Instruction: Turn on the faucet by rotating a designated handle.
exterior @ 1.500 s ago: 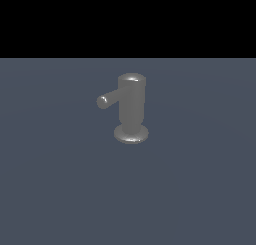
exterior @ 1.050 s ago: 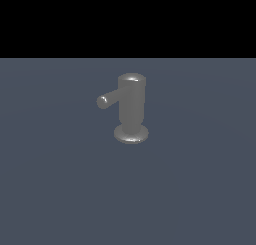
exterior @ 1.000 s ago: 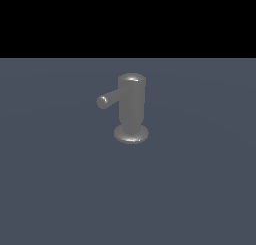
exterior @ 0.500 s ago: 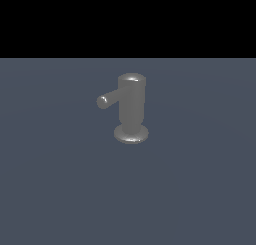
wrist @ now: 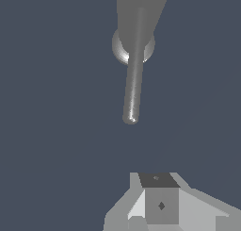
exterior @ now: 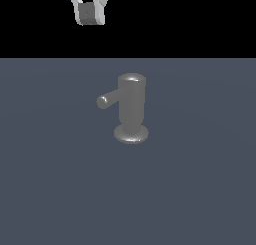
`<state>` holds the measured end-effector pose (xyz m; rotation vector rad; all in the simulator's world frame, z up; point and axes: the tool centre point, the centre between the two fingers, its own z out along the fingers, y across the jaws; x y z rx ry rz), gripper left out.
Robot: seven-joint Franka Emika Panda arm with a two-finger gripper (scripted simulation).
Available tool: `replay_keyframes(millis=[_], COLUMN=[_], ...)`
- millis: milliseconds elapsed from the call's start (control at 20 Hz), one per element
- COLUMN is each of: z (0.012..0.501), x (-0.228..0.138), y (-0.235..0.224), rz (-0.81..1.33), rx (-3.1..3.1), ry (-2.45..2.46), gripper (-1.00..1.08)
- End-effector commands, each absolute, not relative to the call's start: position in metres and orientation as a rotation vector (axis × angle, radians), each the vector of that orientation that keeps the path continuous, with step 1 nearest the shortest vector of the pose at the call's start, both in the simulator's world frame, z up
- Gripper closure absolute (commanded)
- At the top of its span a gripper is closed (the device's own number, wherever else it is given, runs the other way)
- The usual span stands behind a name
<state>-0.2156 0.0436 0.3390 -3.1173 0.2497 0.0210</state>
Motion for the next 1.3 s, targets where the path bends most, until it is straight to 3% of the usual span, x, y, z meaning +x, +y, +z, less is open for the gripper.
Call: replay_keyframes(millis=[0,650,1250], z=[0.32,0.243,0.221], x=[-0.208,-0.172,-0.159], y=[0.051,0.082,0.09], rz=[0.017,0.004,0.0], rx=[-3.117,-3.114,-3.115], ry=[0.275,0.374,0.405], gripper=[1.08,1.08,1.08])
